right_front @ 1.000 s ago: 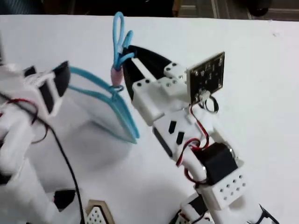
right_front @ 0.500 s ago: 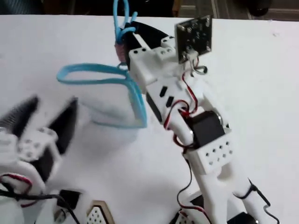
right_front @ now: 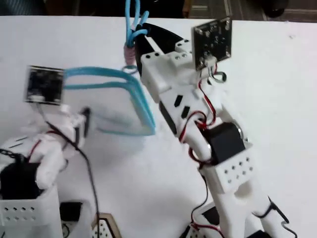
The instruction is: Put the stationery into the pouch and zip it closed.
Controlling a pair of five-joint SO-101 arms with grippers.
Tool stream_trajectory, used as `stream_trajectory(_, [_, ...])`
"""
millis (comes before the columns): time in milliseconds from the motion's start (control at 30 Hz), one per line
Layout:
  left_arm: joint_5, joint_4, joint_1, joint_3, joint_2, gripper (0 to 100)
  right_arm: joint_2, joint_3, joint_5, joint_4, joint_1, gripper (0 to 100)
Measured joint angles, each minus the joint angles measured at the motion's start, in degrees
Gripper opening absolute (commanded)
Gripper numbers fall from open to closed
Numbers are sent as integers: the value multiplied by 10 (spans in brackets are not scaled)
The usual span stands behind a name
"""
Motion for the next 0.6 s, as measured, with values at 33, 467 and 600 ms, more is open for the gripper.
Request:
stream_trajectory(33, [0, -18, -14, 12, 0, 173, -9, 0, 0, 0, 0, 16])
stream_trajectory(467, [115, -181, -16, 83, 1, 234, -47, -22, 31, 82, -69, 16])
stream_trajectory(600, [149, -182, 51, 83, 1, 234, -47, -22, 39, 96, -100, 16])
